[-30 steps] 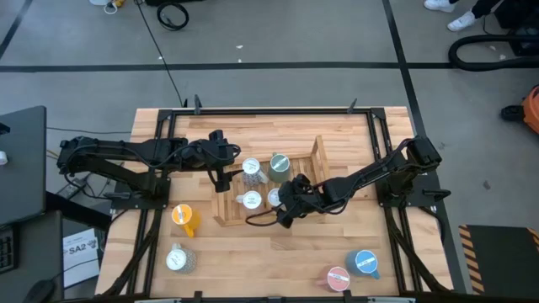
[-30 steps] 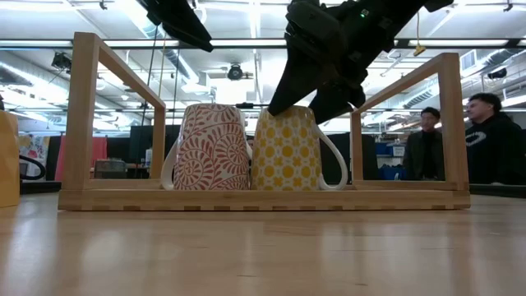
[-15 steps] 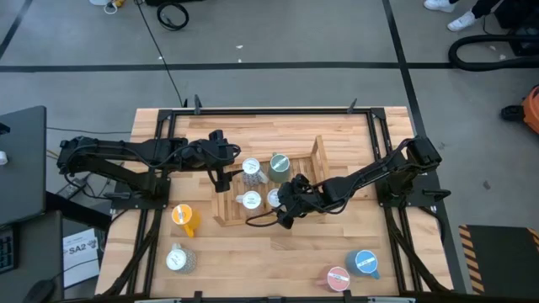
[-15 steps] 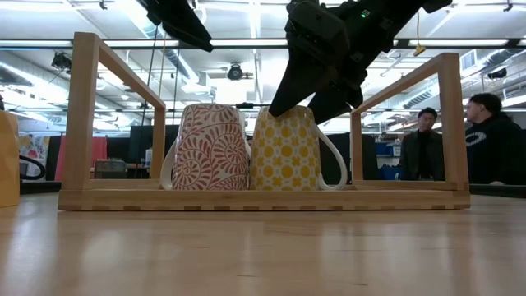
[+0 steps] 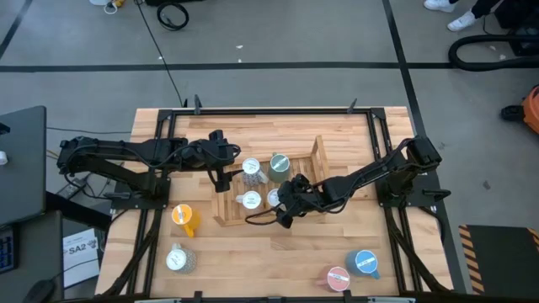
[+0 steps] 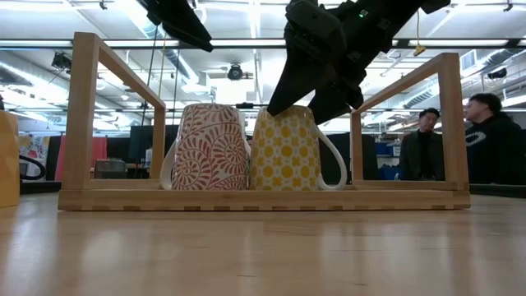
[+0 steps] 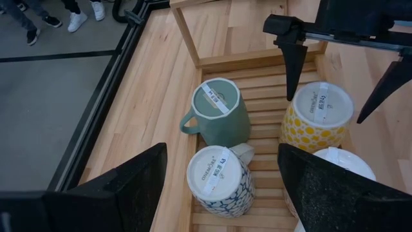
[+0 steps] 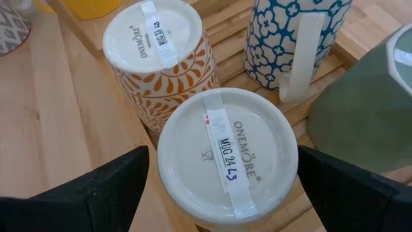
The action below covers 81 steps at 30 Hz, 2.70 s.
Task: Place coffee mugs
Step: Put the yellow patterned mug on the shelf, then put the yellow mug on the shelf
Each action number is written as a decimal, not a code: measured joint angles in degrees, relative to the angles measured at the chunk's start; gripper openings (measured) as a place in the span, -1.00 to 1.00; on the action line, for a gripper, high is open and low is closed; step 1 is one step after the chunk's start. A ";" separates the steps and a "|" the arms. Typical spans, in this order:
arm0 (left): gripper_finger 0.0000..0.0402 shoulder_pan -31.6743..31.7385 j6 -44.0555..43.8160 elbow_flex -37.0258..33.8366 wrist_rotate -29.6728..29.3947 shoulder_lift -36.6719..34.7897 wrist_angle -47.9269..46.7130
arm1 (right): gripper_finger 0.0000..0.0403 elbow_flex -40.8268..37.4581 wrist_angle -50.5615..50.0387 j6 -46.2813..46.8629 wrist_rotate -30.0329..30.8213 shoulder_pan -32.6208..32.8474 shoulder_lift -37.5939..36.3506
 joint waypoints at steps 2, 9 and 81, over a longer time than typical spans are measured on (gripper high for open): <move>0.51 0.00 0.00 0.00 0.01 0.00 0.02 | 0.94 0.00 0.00 0.01 0.00 -0.15 0.00; 0.51 0.00 0.00 0.00 0.01 0.00 0.02 | 0.98 0.00 0.00 0.07 -0.11 -0.28 0.00; 0.57 -16.48 -57.40 -0.04 15.95 -18.17 -43.45 | 0.97 0.02 -1.72 -9.15 1.20 -0.61 -7.32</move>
